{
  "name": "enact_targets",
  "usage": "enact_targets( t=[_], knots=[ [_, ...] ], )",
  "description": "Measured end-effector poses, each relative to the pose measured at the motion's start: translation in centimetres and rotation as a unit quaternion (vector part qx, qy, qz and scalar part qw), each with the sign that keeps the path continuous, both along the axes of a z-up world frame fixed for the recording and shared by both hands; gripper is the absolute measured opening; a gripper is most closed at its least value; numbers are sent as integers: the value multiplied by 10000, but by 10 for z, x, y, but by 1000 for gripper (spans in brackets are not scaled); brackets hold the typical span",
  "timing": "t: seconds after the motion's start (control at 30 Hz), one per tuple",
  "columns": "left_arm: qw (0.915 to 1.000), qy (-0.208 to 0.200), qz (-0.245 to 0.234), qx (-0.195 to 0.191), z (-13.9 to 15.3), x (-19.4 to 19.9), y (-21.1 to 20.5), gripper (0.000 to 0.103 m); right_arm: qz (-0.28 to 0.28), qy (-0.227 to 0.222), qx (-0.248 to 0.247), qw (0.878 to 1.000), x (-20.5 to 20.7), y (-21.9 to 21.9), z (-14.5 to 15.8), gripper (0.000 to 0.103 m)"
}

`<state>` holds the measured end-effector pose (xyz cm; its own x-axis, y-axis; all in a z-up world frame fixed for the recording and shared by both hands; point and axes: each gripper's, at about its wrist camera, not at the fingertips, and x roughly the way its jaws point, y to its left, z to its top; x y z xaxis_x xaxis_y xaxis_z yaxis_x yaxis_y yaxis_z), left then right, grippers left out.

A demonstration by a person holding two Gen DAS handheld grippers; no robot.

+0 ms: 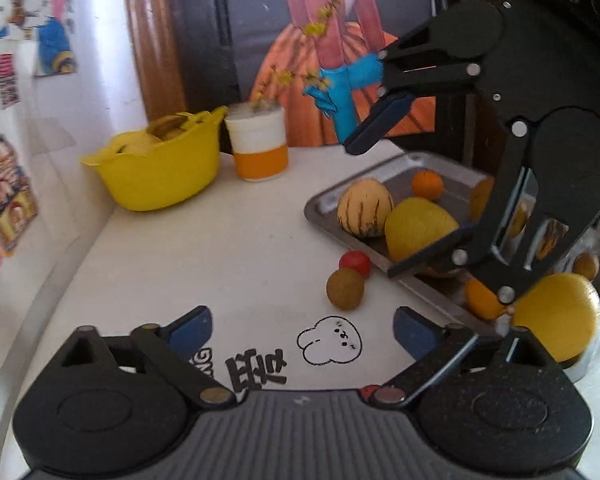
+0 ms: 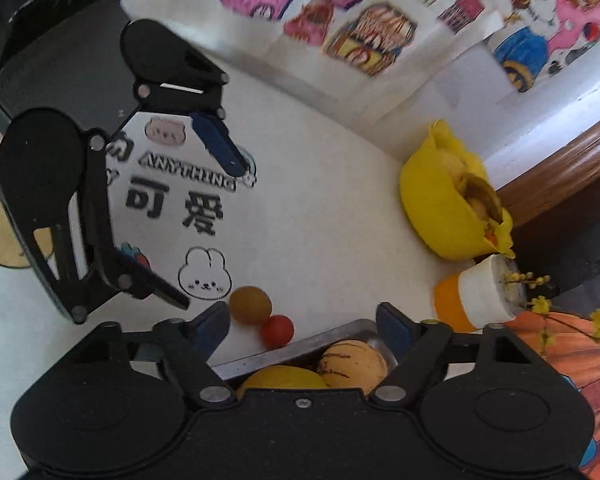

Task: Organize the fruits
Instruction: 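Grasp the other small brown fruit with the left gripper while the right grasps the red cherry tomato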

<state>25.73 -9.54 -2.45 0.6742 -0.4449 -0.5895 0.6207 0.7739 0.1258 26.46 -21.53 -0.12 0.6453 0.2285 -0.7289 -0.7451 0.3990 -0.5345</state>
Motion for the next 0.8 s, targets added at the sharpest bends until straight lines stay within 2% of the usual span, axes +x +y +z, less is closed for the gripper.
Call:
enact_targets(
  t=[0.23, 0.37, 0.5, 0.8],
  knots=[
    [9997, 8, -252, -7, -9, 14, -1, 88, 132, 167, -398, 9990, 6, 8, -19, 56],
    [9986, -53, -529, 73, -11, 16, -9, 84, 132, 304, -549, 9979, 12, 11, -24, 49],
    [9960, -194, -814, 329, -13, 17, -23, 76, 186, 515, -695, 9961, 21, 16, -27, 46],
    [9926, -299, -1050, 537, -17, 21, -35, 59, 252, 1243, -865, 9881, 48, 23, -23, 39]
  ],
)
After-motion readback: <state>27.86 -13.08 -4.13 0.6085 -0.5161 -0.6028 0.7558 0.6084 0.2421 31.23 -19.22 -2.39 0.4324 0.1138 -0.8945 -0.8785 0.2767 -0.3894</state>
